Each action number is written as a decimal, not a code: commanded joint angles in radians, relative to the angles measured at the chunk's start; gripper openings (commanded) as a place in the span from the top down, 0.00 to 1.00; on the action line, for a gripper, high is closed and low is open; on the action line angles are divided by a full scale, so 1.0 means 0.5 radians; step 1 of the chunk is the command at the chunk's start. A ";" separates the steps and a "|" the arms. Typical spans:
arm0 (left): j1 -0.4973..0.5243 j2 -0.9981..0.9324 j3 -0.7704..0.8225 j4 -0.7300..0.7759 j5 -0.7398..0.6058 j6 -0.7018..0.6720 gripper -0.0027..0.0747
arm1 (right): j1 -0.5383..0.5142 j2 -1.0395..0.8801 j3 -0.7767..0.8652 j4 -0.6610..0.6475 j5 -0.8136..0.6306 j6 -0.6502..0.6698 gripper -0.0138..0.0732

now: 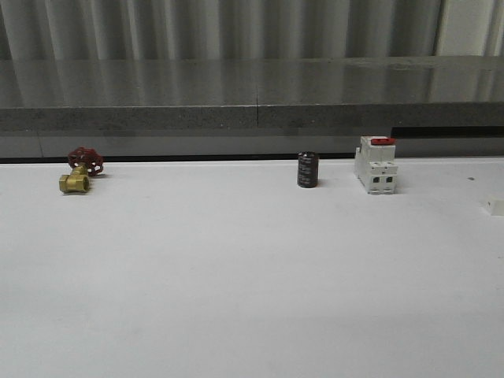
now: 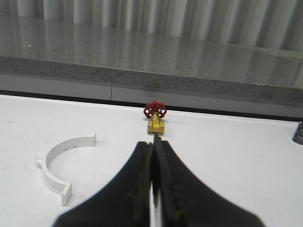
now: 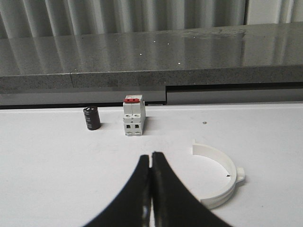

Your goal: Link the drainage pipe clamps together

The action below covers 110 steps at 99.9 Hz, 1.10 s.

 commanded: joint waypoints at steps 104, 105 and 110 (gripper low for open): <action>0.003 1.020 -1.243 0.044 0.878 -0.013 0.99 | -0.010 -0.038 -0.041 -0.001 -0.167 -0.009 0.92; 0.003 1.033 -1.252 0.048 0.883 -0.013 0.99 | -0.010 -0.038 -0.041 -0.001 -0.167 -0.009 0.92; 0.003 1.116 -1.300 0.048 0.892 -0.013 0.99 | -0.010 -0.038 -0.041 -0.001 -0.167 -0.009 0.92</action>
